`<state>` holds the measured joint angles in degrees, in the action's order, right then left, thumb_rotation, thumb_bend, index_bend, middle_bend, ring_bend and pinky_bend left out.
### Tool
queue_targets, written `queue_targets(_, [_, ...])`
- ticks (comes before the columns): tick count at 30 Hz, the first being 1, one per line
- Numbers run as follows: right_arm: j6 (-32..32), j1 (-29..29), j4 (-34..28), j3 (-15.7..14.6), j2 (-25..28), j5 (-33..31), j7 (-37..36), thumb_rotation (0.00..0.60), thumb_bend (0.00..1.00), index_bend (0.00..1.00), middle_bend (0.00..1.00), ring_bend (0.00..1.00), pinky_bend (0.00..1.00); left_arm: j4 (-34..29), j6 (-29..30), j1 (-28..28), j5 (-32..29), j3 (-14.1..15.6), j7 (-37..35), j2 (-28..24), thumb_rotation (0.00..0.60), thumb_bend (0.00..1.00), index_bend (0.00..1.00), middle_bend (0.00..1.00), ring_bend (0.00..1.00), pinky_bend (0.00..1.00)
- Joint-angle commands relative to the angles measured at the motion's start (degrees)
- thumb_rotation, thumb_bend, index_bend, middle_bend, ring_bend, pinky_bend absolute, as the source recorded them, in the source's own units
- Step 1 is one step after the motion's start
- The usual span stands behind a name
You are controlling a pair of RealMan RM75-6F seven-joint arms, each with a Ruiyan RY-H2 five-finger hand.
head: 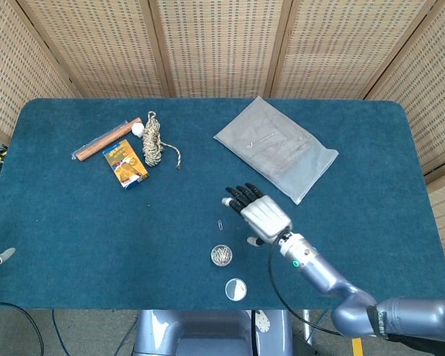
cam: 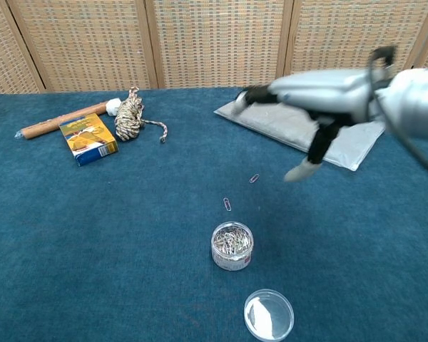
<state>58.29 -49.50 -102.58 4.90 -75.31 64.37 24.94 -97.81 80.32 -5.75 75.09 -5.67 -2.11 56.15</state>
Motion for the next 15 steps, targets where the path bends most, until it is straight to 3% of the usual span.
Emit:
queue_targets(1, [20.63, 15.77, 1.73, -5.38, 8.65, 8.97, -5.43, 0.6, 0.0, 0.0, 0.0, 0.0, 0.0, 1.06, 1.82, 0.56, 2.06, 0.06, -1.74, 0.39, 0.6, 0.0, 0.0, 0.0, 0.0, 0.0])
queue_targets(8, [28.25, 25.55, 9.85, -8.21, 7.84, 12.74, -13.49, 0.6, 0.0, 0.0, 0.0, 0.0, 0.0, 1.37, 3.18, 1.27, 3.85, 0.68, -2.35, 0.68, 0.6, 0.0, 0.0, 0.0, 0.0, 0.0])
queue_targets(15, [30.6, 29.72, 14.16, -7.79, 6.71, 15.19, -16.44, 0.6, 0.0, 0.0, 0.0, 0.0, 0.0, 0.92, 3.97, 1.72, 4.95, 1.08, -2.36, 0.49, 0.6, 0.0, 0.0, 0.0, 0.0, 0.0])
